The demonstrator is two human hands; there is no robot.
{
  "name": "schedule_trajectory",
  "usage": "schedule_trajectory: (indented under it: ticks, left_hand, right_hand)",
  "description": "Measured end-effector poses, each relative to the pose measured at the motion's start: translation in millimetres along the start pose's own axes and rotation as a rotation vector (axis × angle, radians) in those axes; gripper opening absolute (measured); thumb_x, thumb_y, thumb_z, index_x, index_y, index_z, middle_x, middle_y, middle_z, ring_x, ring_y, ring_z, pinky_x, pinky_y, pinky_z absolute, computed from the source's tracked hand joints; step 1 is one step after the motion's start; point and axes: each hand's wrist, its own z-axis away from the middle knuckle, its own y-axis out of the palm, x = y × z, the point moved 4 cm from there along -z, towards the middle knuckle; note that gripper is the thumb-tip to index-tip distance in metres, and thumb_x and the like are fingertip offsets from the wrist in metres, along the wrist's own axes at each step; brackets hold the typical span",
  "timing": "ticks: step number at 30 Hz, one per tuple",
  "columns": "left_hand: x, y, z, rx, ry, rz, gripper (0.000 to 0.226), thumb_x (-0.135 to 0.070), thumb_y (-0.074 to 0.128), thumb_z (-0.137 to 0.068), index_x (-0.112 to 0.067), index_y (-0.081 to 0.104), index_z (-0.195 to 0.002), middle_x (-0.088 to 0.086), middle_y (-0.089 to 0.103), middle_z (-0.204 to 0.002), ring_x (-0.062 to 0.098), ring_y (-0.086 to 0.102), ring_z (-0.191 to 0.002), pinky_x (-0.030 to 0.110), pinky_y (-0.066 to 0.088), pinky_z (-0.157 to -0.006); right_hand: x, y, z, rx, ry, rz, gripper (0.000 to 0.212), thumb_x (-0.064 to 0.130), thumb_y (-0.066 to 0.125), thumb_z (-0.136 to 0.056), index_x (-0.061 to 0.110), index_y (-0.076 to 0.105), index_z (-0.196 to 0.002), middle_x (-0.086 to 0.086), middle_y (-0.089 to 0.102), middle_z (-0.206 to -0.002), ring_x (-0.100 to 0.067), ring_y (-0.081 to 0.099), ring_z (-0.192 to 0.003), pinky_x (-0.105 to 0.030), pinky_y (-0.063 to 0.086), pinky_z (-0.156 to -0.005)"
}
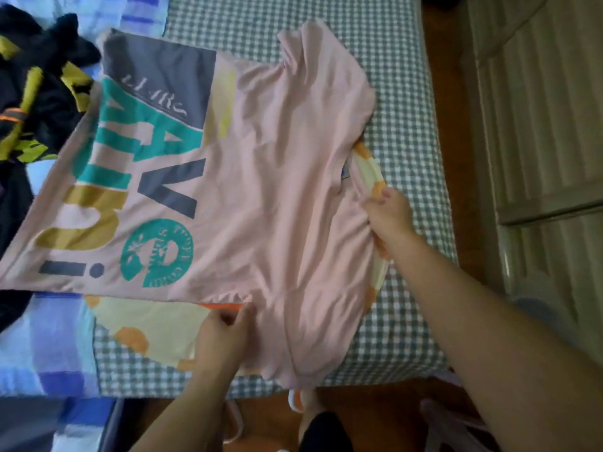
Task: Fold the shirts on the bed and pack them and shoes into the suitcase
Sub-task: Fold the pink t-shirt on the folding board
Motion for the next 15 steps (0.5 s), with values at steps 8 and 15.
schedule_trajectory:
  ticks: [8, 15]
  left_hand:
    - [11.6, 15.5, 14.4, -0.194, 0.087, 0.064, 0.037, -0.024, 0.065, -0.098, -0.013, 0.056, -0.064, 0.004, 0.06, -0.057, 0.026, 0.059, -0.059, 0.046, 0.046, -0.061]
    - [4.6, 18.2, 32.4, 0.019, 0.07, 0.065, 0.021, -0.039, 0.074, -0.088, -0.022, 0.063, -0.095, 0.001, 0.067, -0.066, 0.014, 0.065, -0.06, 0.031, 0.048, -0.058]
  right_hand:
    - [-62.8, -38.0, -13.1, -0.337, 0.054, 0.123, 0.01, 0.015, 0.046, -0.102, 0.016, 0.056, -0.101, -0.005, 0.058, -0.101, -0.025, 0.054, -0.091, -0.033, 0.038, -0.076]
    - [-84.9, -37.0, 1.8, -0.207, 0.167, -0.354, 0.036, 0.046, 0.058, -0.09, 0.017, 0.06, -0.112, -0.005, 0.069, -0.107, -0.02, 0.069, -0.092, -0.041, 0.059, -0.081]
